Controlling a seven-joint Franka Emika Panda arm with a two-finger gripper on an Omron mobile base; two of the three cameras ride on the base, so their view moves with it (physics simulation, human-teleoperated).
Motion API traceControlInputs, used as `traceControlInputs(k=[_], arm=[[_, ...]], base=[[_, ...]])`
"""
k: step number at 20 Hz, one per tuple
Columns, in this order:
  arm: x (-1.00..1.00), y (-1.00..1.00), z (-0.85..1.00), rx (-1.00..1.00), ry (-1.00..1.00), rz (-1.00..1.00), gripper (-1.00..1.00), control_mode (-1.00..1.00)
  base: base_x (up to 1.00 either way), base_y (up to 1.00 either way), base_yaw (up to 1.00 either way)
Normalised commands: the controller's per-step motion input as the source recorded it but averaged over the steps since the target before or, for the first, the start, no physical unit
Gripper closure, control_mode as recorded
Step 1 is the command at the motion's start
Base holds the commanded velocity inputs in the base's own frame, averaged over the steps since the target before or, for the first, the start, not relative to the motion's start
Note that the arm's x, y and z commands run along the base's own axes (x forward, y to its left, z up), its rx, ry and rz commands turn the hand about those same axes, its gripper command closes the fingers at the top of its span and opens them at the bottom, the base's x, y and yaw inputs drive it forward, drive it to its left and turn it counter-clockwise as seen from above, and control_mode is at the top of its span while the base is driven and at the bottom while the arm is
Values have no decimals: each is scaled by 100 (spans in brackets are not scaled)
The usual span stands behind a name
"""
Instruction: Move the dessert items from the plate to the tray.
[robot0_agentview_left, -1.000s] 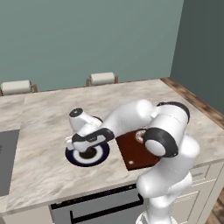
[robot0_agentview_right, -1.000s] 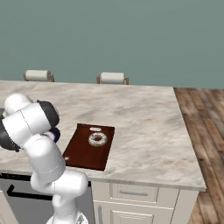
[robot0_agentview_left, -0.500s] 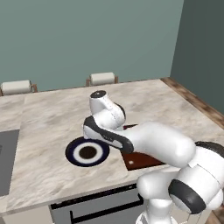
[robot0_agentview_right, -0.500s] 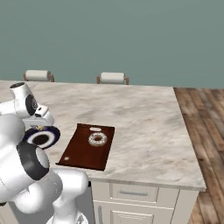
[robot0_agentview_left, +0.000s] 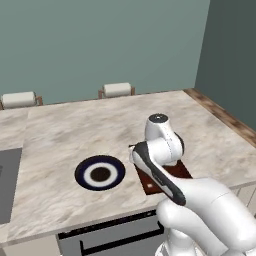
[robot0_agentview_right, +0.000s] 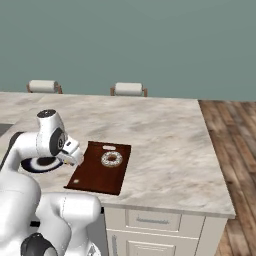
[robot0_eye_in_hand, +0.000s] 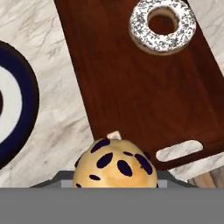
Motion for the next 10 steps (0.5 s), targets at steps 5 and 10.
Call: traceControlInputs(k=[5,10], arm=[[18,-93,-7,0,10,-19,100,-100],[44,-30,-7,0,0,3,100,-100]], base=[[0,0,0],[0,0,0]])
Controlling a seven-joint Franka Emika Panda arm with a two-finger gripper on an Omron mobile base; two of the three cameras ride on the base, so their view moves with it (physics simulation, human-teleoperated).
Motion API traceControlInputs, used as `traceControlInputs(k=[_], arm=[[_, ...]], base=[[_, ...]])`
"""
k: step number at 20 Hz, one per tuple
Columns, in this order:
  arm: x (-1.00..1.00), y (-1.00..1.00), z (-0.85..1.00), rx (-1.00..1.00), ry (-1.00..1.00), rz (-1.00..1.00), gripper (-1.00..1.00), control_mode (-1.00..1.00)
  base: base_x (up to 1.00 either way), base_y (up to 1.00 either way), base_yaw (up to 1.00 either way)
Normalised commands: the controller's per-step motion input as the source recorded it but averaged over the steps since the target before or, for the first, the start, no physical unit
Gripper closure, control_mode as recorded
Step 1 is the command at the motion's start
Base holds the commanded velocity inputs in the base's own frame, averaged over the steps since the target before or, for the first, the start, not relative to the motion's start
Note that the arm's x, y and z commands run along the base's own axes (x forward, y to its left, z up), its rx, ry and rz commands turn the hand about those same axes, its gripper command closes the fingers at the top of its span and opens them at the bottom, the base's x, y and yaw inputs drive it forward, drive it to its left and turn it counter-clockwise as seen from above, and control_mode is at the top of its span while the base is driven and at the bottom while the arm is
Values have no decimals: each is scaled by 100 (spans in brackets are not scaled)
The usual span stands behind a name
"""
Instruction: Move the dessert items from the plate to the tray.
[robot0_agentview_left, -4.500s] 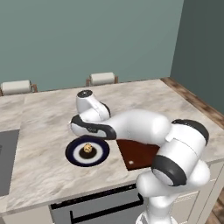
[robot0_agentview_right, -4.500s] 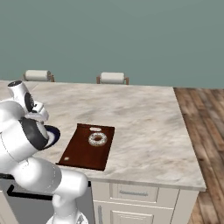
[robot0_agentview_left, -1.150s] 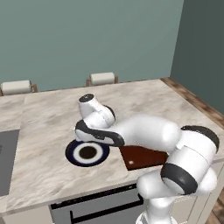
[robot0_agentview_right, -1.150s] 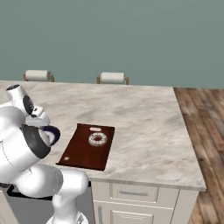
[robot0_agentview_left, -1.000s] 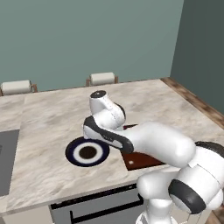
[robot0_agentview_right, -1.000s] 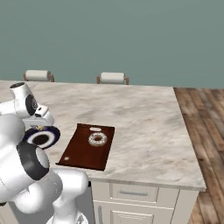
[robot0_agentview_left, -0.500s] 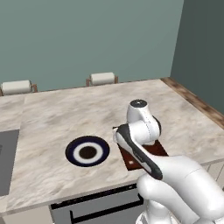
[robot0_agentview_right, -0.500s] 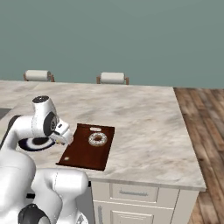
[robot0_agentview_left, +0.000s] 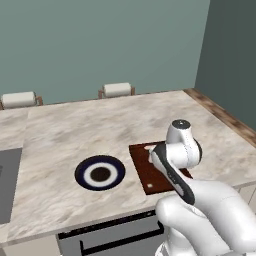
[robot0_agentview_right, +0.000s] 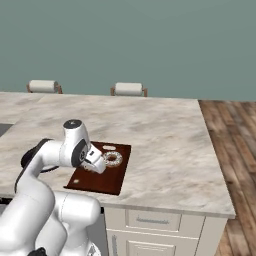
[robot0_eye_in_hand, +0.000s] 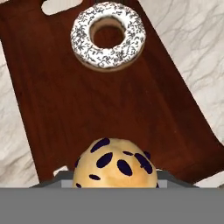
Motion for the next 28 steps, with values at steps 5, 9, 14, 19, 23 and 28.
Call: traceControlInputs(k=[5,9,14,19,23,28], arm=[[9,0,-34,0,0,0,100,-100],[29,0,-28,0,1,0,100,-100],[24,0,-36,0,1,3,100,-100],[0,0,-45,0,5,0,100,-100],[0,0,-37,0,4,0,100,-100],[0,0,-37,0,2,0,100,-100]], base=[[0,0,0],[0,0,0],[0,0,0],[0,0,0],[0,0,0],[0,0,0]])
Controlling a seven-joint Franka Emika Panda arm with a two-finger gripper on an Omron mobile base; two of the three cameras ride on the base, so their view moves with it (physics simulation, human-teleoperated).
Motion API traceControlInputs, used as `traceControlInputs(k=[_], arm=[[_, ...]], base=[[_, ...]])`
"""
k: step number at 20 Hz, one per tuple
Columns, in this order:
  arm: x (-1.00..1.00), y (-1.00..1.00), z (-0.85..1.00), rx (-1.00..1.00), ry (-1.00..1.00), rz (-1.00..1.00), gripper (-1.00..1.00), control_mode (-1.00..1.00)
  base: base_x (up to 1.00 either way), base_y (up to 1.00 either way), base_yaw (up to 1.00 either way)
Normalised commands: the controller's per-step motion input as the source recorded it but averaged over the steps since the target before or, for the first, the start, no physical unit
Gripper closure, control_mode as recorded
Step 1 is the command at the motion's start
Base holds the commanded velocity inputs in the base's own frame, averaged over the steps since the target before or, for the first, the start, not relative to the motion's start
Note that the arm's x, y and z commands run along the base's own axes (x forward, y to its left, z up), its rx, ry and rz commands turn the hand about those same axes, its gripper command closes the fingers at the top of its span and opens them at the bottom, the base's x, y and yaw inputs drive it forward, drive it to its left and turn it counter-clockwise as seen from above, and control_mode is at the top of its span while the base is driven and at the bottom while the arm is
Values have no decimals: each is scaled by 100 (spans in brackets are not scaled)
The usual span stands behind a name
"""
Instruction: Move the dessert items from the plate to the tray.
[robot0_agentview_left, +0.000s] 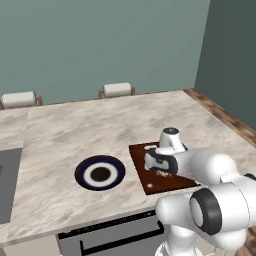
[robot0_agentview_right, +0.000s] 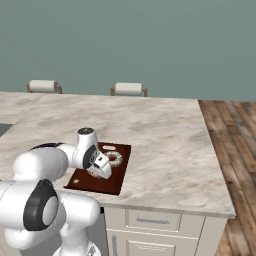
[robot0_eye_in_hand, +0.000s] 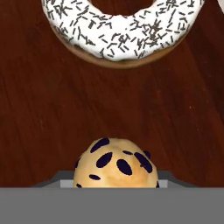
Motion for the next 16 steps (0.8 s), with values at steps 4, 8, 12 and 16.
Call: traceControlInputs(k=[4,8,12,16], arm=[[0,0,-30,0,4,0,100,-100],[0,0,-18,0,3,0,-100,-100],[-9,0,-1,0,0,0,-100,-100],[-30,0,29,1,-7,0,-100,-100]], base=[[0,0,0],[0,0,0],[0,0,0],[0,0,0]])
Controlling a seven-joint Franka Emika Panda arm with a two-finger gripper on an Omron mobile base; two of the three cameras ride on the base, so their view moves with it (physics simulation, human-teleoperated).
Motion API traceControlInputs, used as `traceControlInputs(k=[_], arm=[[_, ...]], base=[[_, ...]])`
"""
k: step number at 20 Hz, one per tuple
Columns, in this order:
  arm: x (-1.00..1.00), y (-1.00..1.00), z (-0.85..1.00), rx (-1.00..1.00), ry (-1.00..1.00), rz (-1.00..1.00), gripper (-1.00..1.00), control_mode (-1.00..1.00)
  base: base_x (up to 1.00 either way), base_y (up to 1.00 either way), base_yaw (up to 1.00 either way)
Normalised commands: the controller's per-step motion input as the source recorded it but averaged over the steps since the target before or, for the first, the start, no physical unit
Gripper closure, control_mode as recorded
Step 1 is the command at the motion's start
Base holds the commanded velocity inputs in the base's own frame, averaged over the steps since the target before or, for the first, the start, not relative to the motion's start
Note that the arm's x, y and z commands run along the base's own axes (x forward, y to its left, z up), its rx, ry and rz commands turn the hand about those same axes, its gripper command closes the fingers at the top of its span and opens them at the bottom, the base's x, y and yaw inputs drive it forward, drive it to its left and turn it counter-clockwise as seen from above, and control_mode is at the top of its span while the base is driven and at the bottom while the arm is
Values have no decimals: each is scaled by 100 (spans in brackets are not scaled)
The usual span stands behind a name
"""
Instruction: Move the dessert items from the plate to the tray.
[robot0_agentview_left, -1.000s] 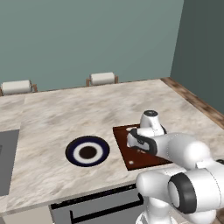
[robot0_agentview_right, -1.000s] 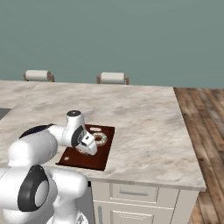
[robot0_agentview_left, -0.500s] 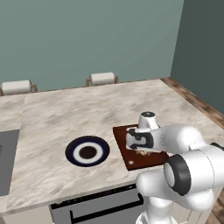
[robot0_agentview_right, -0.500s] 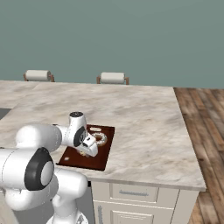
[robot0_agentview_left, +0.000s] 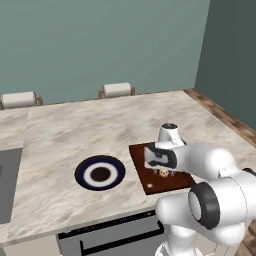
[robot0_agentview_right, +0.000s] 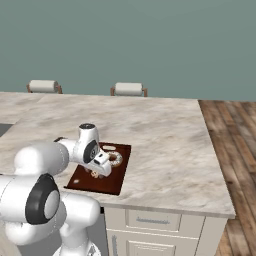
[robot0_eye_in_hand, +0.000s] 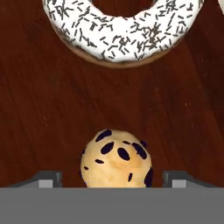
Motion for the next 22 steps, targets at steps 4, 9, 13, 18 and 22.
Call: traceControlInputs(k=[4,9,13,18,22], arm=[[-33,3,84,0,-17,0,-100,-100],[-55,7,95,1,-23,0,-100,-100],[-79,13,61,0,-32,0,-100,-100],[-74,12,35,0,-27,0,-100,-100],[-61,14,22,0,-20,0,-100,-100]], base=[[0,0,0],[0,0,0],[0,0,0],[0,0,0],[0,0,0]])
